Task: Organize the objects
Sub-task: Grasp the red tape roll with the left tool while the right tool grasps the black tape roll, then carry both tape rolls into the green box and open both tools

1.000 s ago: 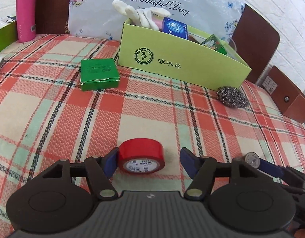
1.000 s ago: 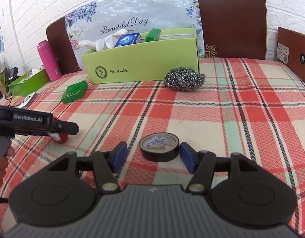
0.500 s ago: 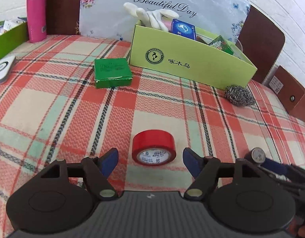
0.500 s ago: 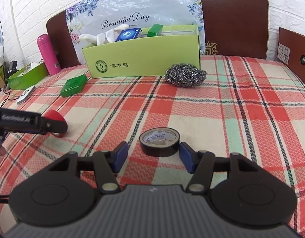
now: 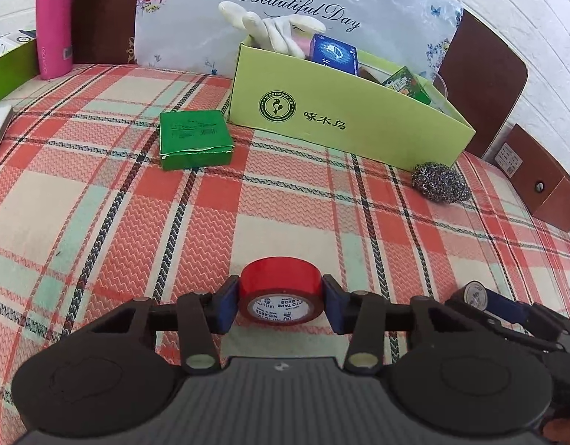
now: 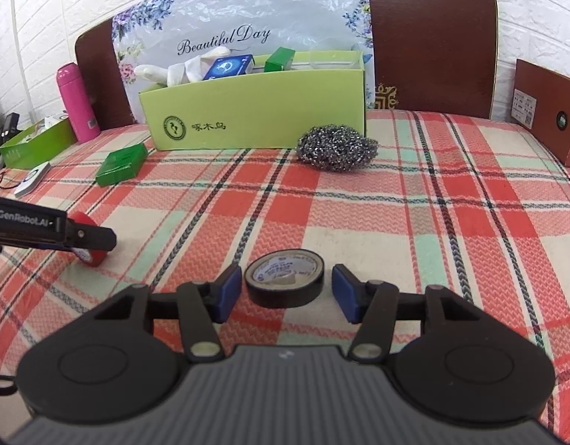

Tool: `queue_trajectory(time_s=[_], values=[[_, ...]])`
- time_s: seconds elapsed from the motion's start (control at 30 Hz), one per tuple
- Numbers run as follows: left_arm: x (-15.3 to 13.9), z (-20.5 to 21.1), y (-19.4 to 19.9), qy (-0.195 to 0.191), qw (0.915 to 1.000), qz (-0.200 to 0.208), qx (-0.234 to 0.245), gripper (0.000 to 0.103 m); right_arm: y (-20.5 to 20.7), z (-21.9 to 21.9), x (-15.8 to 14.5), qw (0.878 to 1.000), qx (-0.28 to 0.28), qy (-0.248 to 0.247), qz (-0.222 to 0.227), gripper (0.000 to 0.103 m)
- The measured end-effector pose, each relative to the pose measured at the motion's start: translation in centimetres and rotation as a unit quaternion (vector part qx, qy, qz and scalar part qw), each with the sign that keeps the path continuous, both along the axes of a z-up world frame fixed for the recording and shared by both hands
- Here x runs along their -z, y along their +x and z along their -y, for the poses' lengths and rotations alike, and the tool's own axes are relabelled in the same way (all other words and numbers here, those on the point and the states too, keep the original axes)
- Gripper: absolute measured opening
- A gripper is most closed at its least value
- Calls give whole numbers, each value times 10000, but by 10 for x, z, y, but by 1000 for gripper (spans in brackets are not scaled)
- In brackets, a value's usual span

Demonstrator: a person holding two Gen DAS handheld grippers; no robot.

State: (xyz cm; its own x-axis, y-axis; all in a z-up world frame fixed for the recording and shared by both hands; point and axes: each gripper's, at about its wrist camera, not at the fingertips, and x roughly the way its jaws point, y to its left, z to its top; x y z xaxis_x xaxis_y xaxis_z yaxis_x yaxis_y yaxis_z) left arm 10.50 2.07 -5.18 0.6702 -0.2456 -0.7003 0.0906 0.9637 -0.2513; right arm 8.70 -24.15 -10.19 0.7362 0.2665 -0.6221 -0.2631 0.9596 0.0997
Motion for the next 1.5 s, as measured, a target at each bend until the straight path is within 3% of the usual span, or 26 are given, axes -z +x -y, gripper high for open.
queue_trajectory(time_s=[0.07, 0.33, 0.63, 0.83, 0.97, 1.17, 1.2, 1.23, 1.27, 1.3, 1.33, 1.4, 1.5], values=[[0, 0, 0, -5, 10000, -9, 10, 49, 1, 0, 0, 10000, -8, -31, 23, 45], [-20, 12, 11, -220, 9991, 116, 339, 49, 2, 2, -14, 9997, -178, 154, 97, 44], [-93, 40, 50, -276, 9917, 1023, 729, 49, 39, 4, -68, 9950, -266, 264, 921, 44], [-125, 56, 105, -520, 9888, 1213, 692, 49, 82, -2, -100, 9876, -266, 69, 1546, 44], [-130, 64, 139, -581, 9886, 1238, 634, 49, 118, -2, -105, 9851, -123, -17, 1716, 44], [-114, 73, 176, -454, 9905, 1131, 633, 48, 160, -6, -91, 9849, -20, -134, 1728, 45], [-109, 74, 179, -436, 9904, 1163, 609, 52, 165, -7, -86, 9848, -7, -177, 1730, 52], [-104, 74, 180, -411, 9901, 1203, 587, 70, 169, -10, -79, 9853, -21, -261, 1691, 61], [-100, 74, 180, -339, 9909, 1190, 532, 79, 171, -11, -73, 9861, -14, -330, 1628, 74], [-96, 73, 179, -241, 9918, 1174, 438, 85, 170, -11, -67, 9863, 3, -368, 1609, 77], [-92, 70, 176, -203, 9918, 1191, 421, 85, 166, -10, -62, 9855, 19, -365, 1657, 78], [-87, 63, 170, -260, 9908, 1240, 480, 85, 156, -7, -55, 9831, 101, -380, 1786, 96], [-83, 56, 164, -290, 9915, 1220, 354, 85, 143, -3, -46, 9826, 232, -372, 1803, 100]])
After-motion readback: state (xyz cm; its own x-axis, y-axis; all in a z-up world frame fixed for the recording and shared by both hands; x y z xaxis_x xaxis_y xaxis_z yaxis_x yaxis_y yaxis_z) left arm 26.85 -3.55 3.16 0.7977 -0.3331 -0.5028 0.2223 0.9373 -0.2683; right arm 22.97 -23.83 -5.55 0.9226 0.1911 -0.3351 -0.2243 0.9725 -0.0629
